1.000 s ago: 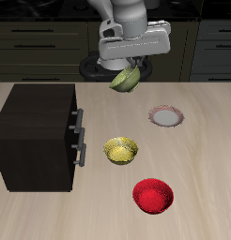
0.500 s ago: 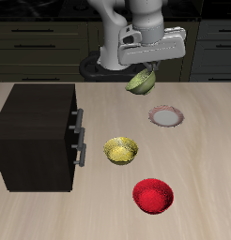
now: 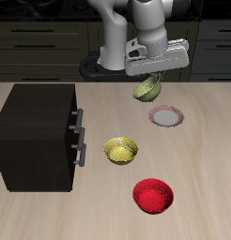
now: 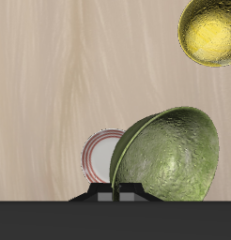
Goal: Place the green bowl on the plate
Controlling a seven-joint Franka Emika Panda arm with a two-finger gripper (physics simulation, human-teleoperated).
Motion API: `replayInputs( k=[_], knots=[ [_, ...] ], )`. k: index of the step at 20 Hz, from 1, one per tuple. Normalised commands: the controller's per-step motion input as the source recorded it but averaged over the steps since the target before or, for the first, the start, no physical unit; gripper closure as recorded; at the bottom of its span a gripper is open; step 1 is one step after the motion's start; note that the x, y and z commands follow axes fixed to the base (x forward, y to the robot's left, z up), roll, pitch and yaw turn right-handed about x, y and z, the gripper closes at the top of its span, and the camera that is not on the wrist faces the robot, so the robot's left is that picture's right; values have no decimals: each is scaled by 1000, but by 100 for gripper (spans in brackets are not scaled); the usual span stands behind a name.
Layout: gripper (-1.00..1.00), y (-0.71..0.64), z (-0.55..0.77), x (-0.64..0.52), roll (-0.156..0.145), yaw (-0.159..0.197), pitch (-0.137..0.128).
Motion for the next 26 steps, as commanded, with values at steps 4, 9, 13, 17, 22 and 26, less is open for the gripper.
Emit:
replayInputs(
  k=[4, 9, 13, 17, 22, 26],
  knots=[
    [100, 173, -166, -241, -31, -2, -20],
    [100, 234, -313, -94, 16, 12, 31],
    [100, -5, -282, -137, -22, 1, 18],
    [100, -24, -318, -67, 11, -18, 42],
    [100, -11, -188, -17, 13, -24, 25],
    [100, 81, -227, -35, 15, -24, 41]
  ],
)
